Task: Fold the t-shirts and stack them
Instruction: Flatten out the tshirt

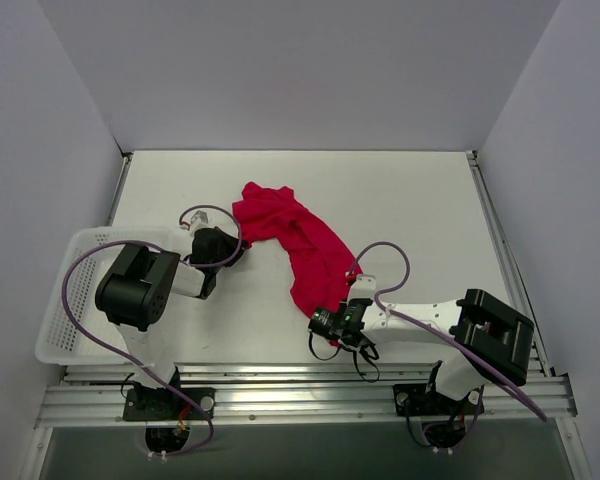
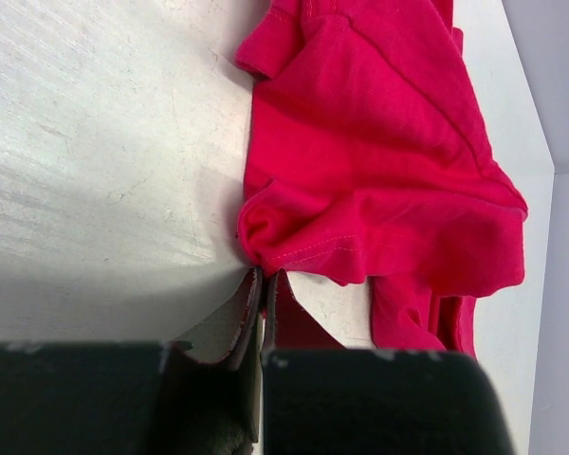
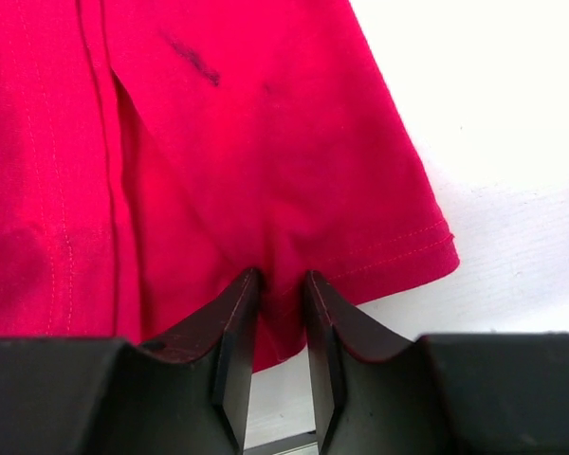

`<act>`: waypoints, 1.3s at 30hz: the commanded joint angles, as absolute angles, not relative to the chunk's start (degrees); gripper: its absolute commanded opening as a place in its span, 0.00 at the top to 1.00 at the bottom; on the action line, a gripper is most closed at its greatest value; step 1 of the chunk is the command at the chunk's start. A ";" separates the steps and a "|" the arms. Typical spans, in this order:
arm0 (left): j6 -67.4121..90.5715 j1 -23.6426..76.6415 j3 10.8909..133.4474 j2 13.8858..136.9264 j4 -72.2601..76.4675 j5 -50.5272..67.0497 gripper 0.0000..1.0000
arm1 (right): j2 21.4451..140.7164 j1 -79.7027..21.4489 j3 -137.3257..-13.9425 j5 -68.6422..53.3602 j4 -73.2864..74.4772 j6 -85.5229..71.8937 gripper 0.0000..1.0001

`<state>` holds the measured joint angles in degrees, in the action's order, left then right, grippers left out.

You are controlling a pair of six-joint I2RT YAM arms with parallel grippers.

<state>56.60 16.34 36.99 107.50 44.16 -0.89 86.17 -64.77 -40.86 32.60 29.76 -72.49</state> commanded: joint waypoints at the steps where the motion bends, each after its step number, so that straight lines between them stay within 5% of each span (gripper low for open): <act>1: 55.90 15.91 36.12 109.95 41.13 -0.70 0.98 | 86.13 -65.30 -41.84 34.01 34.28 -74.53 0.78; 8: 55.99 15.91 36.12 110.74 41.66 -0.70 0.98 | 85.78 -65.39 -42.97 34.71 35.59 -74.44 0.84; 28: 56.34 16.00 37.27 113.38 43.07 0.00 0.98 | 84.55 -65.92 -44.30 36.47 38.58 -75.59 0.82; 31: 56.42 16.00 37.35 113.38 43.07 0.00 0.98 | 84.03 -65.83 -43.86 36.56 38.41 -75.59 0.88; 32: 56.34 16.00 37.35 113.29 43.07 0.00 0.98 | 83.76 -65.92 -43.77 36.48 38.32 -75.50 1.00; 39: 54.68 16.52 36.92 110.40 40.70 -1.22 0.98 | 81.92 -66.01 -44.03 38.31 39.37 -76.46 1.00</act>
<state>57.71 16.36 37.76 110.61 48.82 0.05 84.58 -65.65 -43.59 33.98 35.05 -74.06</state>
